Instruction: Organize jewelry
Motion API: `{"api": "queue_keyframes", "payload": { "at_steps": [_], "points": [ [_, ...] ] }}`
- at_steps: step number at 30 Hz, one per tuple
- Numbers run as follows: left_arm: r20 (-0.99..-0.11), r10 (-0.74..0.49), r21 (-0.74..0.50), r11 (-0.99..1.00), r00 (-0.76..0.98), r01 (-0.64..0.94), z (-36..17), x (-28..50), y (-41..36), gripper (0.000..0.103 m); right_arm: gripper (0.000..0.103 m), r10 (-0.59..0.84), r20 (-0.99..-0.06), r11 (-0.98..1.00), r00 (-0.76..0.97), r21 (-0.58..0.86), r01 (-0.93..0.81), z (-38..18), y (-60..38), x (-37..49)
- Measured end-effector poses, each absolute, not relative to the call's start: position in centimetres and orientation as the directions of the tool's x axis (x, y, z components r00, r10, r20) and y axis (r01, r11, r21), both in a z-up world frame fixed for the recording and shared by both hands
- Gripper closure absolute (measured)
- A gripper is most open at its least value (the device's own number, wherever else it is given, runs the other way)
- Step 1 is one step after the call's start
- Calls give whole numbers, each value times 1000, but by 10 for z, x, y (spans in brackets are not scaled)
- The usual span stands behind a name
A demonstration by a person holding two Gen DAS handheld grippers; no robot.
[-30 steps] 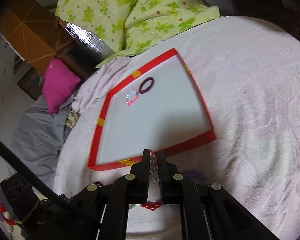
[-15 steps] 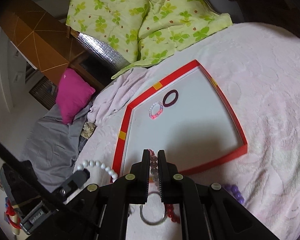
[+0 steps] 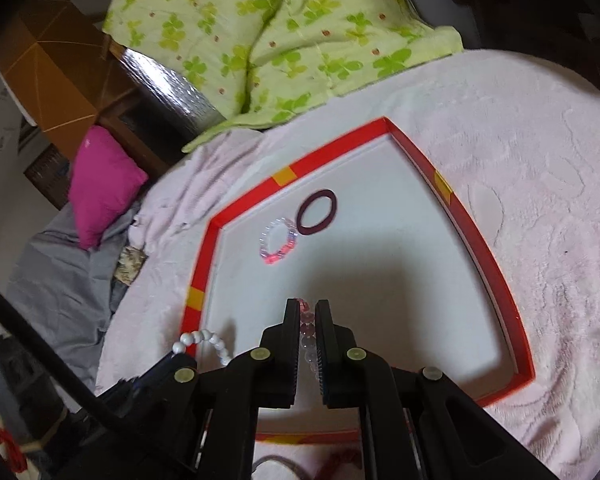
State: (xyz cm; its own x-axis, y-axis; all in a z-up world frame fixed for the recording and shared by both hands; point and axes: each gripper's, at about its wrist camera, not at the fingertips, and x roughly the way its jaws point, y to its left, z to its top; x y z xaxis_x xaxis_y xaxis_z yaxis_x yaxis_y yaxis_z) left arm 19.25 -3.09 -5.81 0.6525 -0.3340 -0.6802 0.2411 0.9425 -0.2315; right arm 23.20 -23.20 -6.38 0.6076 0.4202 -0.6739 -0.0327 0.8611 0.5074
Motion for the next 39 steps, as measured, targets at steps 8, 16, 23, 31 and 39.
{"api": "queue_keyframes", "payload": {
  "at_steps": [8, 16, 23, 31, 39],
  "points": [
    [-735, -215, -94, 972, 643, 217, -69, 188, -45, 93, 92, 396, -705, 875, 589, 484, -8, -71, -232, 231],
    [-764, -82, 48, 982, 640, 184, -78, 181, -51, 64, 92, 378, -727, 877, 573, 480, 30, -72, -236, 227],
    [-759, -28, 113, 978, 651, 174, -77, 175, -51, 51, 59, 379, -727, 869, 572, 493, 52, -65, -242, 217],
    [-755, 4, 154, 973, 656, 170, -76, 172, -58, 44, 55, 380, -721, 864, 580, 500, 54, -59, -245, 212],
    [-752, 42, 176, 974, 657, 140, -72, 171, -55, 32, 55, 373, -729, 859, 573, 505, 83, -61, -254, 211]
  ]
}}
